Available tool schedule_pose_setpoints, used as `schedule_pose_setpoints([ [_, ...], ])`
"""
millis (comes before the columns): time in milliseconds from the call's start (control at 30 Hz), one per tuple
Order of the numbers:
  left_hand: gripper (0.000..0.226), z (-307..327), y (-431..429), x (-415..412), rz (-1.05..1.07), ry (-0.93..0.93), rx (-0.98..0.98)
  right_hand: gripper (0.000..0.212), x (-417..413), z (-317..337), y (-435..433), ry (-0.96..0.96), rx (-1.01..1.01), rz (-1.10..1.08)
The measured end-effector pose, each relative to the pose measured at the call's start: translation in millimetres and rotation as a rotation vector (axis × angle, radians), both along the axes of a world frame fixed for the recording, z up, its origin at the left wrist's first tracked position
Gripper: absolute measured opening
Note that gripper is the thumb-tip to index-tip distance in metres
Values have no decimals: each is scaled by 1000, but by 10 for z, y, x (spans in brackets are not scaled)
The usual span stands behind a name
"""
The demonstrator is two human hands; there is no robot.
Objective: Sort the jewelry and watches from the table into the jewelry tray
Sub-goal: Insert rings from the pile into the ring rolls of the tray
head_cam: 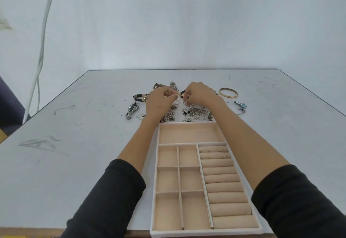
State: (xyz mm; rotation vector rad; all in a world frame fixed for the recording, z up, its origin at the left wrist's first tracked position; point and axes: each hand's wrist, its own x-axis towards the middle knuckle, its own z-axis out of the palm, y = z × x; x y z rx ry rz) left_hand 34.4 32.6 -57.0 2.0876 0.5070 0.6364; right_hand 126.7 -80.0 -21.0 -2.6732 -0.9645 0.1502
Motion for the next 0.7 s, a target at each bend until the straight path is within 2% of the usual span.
schedule_pose_setpoints([
  [200, 9, -24, -3, -93, -35, -86, -99, 14, 26, -39, 3, 11, -133, 8],
  [267, 8, -13, -5, -107, -31, -109, -111, 34, 44, -41, 6, 25, -158, 0],
  [367, 6, -15, -12, -126, -29, -123, -115, 42, 42, -32, -2, 45, -166, 5],
  [600, 3, -30, -9, -154, -19, -133, -93, 39, 32, -23, -6, 12, -145, 28],
  [700, 3, -29, -11, -157, -14, -141, -87, 22, 23, -28, -3, -13, -97, 38],
])
